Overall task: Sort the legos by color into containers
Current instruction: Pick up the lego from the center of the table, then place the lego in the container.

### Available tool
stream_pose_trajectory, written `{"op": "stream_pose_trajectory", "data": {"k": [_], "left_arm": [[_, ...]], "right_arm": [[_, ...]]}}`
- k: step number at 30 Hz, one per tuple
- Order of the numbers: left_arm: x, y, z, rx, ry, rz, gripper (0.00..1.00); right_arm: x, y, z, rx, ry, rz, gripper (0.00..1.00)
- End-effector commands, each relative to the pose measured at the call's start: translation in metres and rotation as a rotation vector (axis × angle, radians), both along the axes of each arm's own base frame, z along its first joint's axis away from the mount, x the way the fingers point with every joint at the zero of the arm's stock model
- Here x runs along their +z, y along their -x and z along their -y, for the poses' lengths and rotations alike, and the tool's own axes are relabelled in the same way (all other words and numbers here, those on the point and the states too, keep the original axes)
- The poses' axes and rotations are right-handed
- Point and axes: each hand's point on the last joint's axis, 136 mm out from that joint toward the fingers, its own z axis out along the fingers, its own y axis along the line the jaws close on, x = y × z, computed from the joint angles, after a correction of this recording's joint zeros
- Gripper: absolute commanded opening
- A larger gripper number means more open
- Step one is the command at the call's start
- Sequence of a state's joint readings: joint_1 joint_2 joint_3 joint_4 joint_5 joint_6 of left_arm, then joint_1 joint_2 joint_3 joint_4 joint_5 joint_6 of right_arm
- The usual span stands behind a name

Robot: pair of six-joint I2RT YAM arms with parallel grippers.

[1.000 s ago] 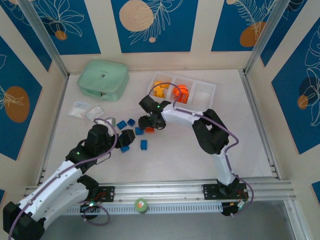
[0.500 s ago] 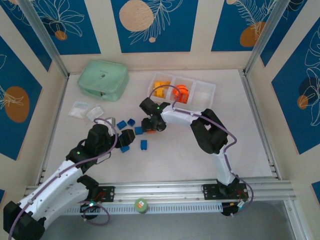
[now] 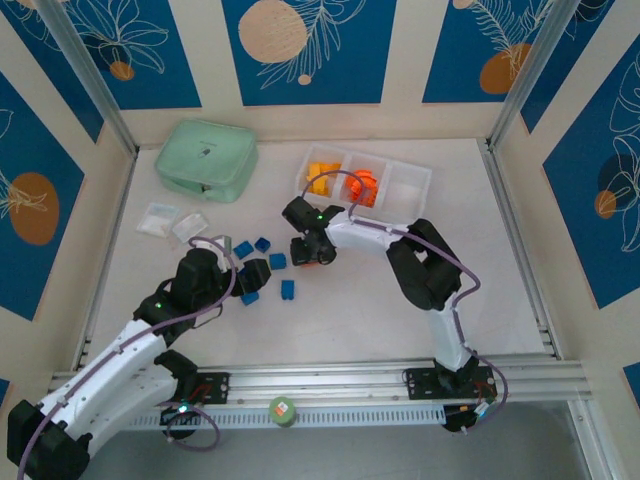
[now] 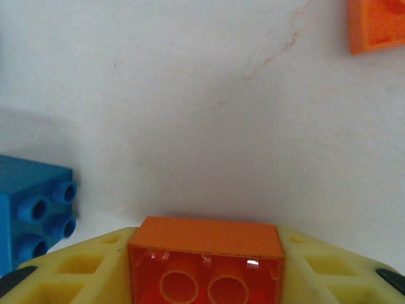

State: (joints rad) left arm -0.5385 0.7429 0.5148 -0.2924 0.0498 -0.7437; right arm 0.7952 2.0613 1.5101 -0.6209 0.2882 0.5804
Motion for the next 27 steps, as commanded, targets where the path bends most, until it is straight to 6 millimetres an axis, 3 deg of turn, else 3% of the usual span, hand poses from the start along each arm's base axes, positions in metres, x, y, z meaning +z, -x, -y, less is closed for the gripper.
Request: {"op": "stream_pose_trajectory", "data": {"k": [1, 7, 14, 20, 27], "left_arm": [[0.002, -0.004, 0.003, -0.001, 0.032, -0.001, 0.99], [0.007, -0.013, 0.016, -0.038, 0.049, -0.002, 0.99], [0.010, -0.028, 0.035, -0.094, 0.057, -0.018, 0.99], [0.012, -0.045, 0.051, -0.122, 0.064, -0.021, 0.99], [0.016, -0.061, 0.062, -0.140, 0.057, -0.011, 0.99]], "right_arm": [[0.042, -0.003, 0.011, -0.012, -0.047, 0.059, 0.47], [0.080, -0.026, 0.046, -0.065, -0.074, 0.132, 0.44], [0.114, -0.085, 0.102, -0.169, -0.063, 0.235, 0.42], [0.120, -0.144, 0.142, -0.260, -0.047, 0.298, 0.42], [0.109, -0.200, 0.154, -0.264, -0.033, 0.319, 0.42]]}}
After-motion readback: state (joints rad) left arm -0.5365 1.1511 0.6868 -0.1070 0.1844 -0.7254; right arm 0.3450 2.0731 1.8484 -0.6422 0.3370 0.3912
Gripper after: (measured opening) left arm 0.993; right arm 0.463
